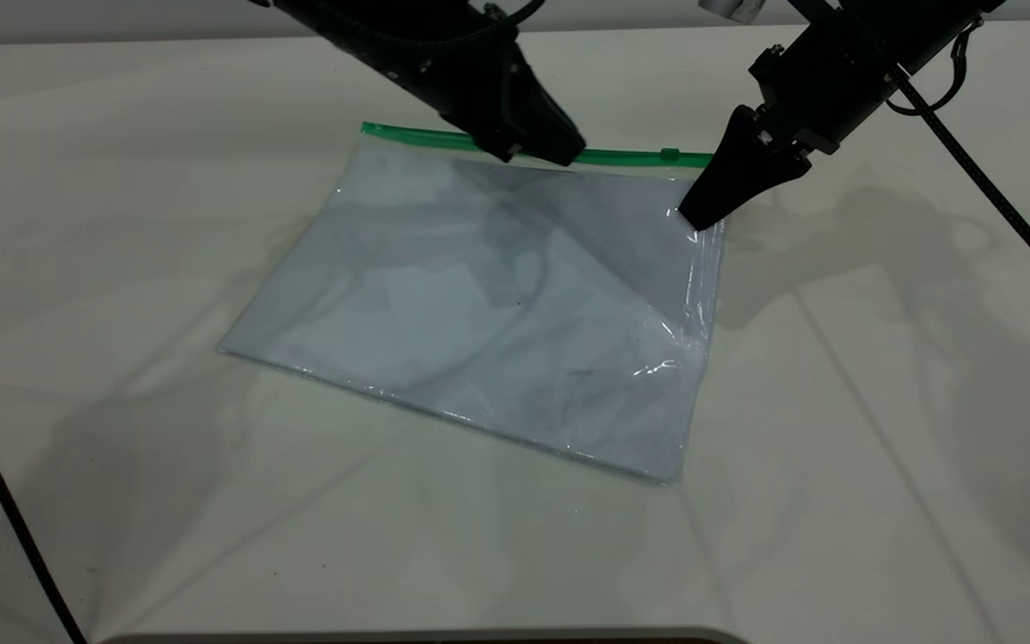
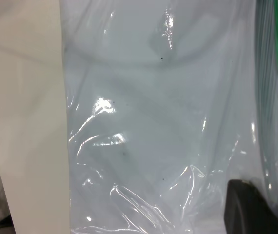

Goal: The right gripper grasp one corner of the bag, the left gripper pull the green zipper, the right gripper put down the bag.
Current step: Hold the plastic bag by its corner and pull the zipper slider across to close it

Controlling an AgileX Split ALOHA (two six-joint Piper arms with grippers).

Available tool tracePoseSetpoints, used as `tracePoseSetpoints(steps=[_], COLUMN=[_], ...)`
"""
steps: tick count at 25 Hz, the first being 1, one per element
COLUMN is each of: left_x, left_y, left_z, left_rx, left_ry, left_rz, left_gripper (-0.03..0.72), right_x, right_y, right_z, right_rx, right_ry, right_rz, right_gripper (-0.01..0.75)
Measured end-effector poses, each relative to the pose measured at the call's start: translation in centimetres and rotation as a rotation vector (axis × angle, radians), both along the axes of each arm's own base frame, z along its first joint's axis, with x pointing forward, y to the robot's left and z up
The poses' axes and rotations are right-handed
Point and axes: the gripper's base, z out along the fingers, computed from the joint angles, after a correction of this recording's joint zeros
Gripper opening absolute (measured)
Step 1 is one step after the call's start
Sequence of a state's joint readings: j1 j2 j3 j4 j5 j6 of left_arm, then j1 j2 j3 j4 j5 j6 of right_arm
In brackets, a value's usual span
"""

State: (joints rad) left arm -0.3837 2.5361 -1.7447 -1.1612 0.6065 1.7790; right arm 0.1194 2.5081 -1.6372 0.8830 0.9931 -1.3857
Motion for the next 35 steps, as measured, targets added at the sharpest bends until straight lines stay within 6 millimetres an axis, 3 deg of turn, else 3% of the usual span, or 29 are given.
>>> tracePoseSetpoints(steps=[7,14,19,25,31,35], left_x=[0.1,-0.5,-0.8,-1.0,-1.2,-1.4], left_y=[-1.5,-1.4,-1.3,-1.3,-1.4,-1.8], left_z=[1.2,2.0,1.9,1.8,0.1,0.1], left_rx=[-0.018,0.056,0.070,0.072,0.068,0.066], left_ry=[0.033,0.157,0.179,0.198,0.234,0.211], left_rz=[0.012,-0.054,-0.079,-0.099,-0.093,-0.116], left_gripper=[0.295,0.358,0.389,0.395,0.394,0.353], right_x=[-0.4,-1.4,-1.6,-1.6,-1.6,-1.6], right_y=[1.8,4.9,5.4,5.4,5.5,5.4], right_z=[0.1,0.2,0.2,0.2,0.1,0.1], right_rx=[0.016,0.025,0.029,0.029,0.021,0.016], right_ry=[0.001,0.005,0.001,-0.001,-0.008,-0.011], right_rz=[0.027,0.090,0.103,0.106,0.109,0.112], right_gripper=[0.034,0.034,0.034,0.034,0.034,0.034])
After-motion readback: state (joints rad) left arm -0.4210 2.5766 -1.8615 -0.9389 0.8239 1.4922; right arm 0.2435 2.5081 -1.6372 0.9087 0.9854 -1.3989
